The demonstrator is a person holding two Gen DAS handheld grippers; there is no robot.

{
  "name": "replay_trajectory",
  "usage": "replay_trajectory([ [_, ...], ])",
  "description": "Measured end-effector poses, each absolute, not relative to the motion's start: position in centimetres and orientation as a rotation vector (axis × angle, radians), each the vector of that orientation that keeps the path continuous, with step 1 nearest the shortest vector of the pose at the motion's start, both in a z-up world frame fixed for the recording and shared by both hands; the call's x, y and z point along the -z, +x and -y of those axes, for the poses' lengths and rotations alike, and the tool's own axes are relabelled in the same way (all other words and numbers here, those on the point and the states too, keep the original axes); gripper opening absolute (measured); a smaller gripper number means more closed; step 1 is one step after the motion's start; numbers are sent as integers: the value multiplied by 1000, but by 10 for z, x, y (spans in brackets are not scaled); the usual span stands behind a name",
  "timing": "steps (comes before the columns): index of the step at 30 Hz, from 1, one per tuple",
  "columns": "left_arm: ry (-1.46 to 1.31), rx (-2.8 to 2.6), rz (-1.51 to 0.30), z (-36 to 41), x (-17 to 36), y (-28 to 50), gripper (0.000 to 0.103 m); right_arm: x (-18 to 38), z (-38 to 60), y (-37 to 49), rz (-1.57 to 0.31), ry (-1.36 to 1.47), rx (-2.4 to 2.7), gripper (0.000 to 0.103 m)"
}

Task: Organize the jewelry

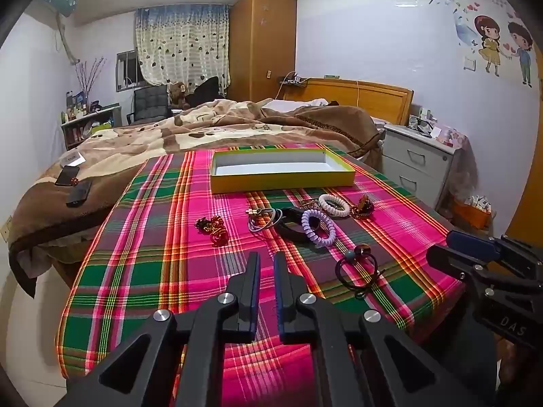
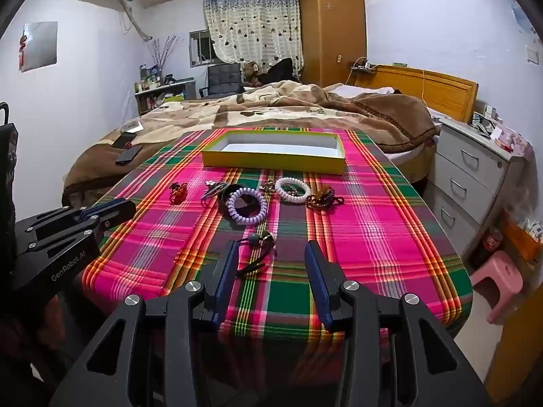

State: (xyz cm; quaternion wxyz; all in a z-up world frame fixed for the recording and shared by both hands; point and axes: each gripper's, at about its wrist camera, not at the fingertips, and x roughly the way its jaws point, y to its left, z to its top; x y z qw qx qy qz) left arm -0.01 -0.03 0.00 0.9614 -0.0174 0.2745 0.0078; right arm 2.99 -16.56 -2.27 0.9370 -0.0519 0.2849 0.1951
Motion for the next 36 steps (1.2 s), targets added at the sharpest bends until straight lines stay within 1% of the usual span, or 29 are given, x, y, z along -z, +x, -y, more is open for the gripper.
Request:
replay_trajectory([
  [12,-30,-5,-530,3,-7,-11,7,23,165,30,-588,-96,-402,41],
  [36,-26,-5,-534,2,-4,-9,7,23,165,30,-590,-97,-403,41],
])
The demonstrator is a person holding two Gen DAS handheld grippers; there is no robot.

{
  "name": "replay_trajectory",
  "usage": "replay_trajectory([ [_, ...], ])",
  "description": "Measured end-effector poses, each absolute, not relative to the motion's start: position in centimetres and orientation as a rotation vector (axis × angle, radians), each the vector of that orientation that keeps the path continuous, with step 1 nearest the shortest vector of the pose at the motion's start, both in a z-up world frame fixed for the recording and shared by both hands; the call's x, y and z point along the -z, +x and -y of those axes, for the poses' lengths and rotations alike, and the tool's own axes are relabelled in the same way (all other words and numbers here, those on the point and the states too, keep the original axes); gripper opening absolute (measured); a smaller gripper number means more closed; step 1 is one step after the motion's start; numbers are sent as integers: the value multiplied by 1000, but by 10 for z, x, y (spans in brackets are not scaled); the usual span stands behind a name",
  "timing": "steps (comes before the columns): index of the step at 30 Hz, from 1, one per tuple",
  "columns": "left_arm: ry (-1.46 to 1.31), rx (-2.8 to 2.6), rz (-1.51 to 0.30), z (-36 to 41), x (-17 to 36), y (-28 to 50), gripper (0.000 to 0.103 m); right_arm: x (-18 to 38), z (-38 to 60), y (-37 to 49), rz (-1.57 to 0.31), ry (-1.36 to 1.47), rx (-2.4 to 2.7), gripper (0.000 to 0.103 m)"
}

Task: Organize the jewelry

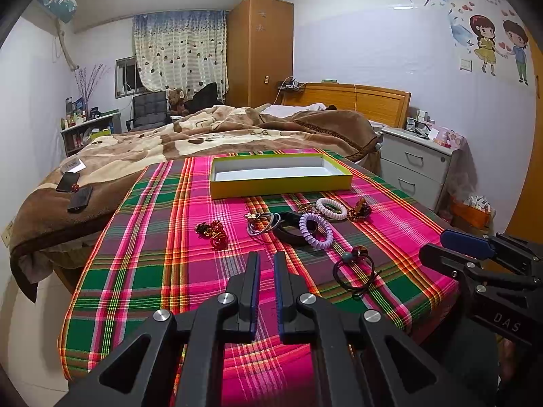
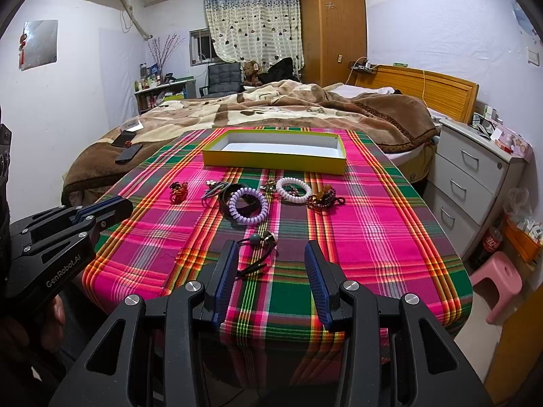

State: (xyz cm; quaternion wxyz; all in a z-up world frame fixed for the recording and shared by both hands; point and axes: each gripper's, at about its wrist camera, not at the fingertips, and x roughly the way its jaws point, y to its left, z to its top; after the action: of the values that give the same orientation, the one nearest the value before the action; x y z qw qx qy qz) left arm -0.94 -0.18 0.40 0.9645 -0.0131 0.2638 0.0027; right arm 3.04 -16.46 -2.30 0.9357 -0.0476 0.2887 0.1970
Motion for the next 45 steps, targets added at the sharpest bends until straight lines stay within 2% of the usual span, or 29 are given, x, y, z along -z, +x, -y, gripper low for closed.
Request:
replay_trajectory([
  [45,-30,-24,-540,1,1,-5,7,22,164,30,-594,-99,-402,41],
])
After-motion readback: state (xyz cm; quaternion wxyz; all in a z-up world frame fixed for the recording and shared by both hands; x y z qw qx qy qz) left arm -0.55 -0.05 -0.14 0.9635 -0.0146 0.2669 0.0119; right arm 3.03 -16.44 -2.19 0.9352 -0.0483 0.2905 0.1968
